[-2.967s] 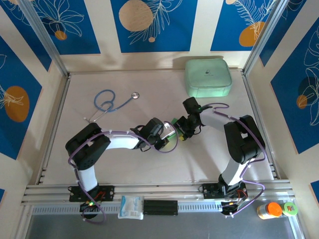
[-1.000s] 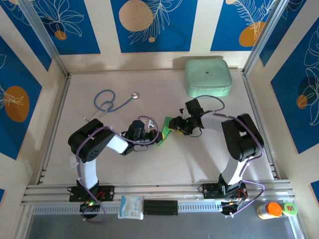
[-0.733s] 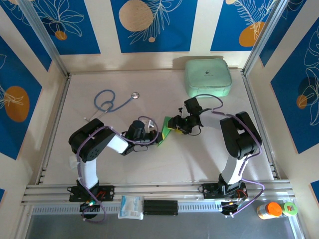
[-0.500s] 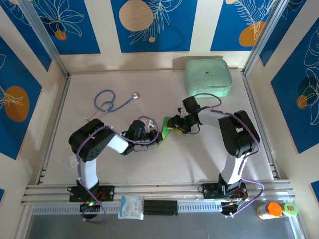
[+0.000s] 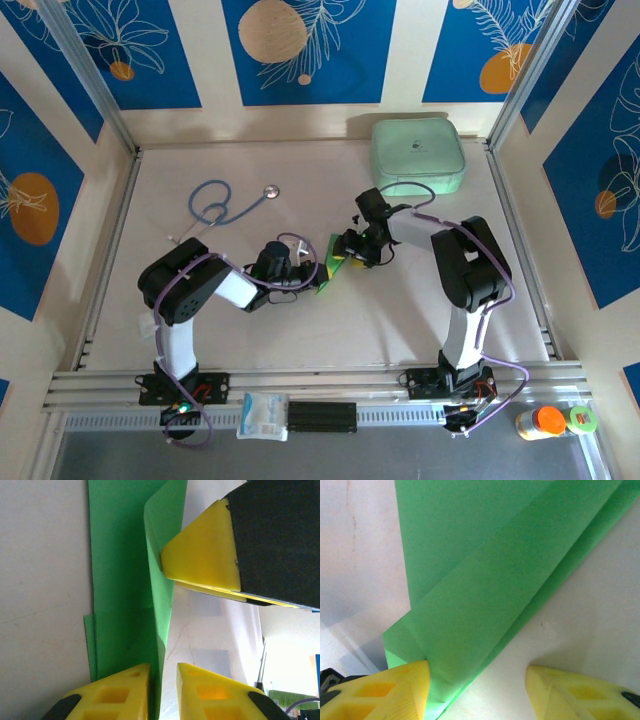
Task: Fold a paper plane with a square sheet of paper (pick it up from the middle)
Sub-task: Fold the wing for the fifth time at the center of the table.
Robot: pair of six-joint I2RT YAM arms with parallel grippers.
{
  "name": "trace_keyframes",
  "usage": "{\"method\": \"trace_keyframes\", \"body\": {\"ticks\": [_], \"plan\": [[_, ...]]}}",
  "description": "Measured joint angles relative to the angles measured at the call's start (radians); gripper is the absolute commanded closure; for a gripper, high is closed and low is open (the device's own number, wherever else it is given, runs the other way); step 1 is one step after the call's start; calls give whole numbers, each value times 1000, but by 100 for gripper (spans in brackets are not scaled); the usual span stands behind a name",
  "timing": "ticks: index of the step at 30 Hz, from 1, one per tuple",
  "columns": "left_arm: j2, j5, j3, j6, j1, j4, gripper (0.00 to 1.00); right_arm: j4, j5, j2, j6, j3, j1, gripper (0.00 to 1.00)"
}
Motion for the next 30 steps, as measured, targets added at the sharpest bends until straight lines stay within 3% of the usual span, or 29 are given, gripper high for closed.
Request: {"method": "trace_keyframes", "body": {"ticks": [8, 17, 30], "plan": [[7, 11, 0, -22, 5, 10, 79, -59, 47, 26, 23, 49, 20, 40], [14, 12, 0, -51, 13, 5, 87, -63, 49, 21, 21, 51, 23, 40], [28, 30, 0, -130, 26, 16, 89, 88, -111, -96, -38, -98, -64, 40]]}}
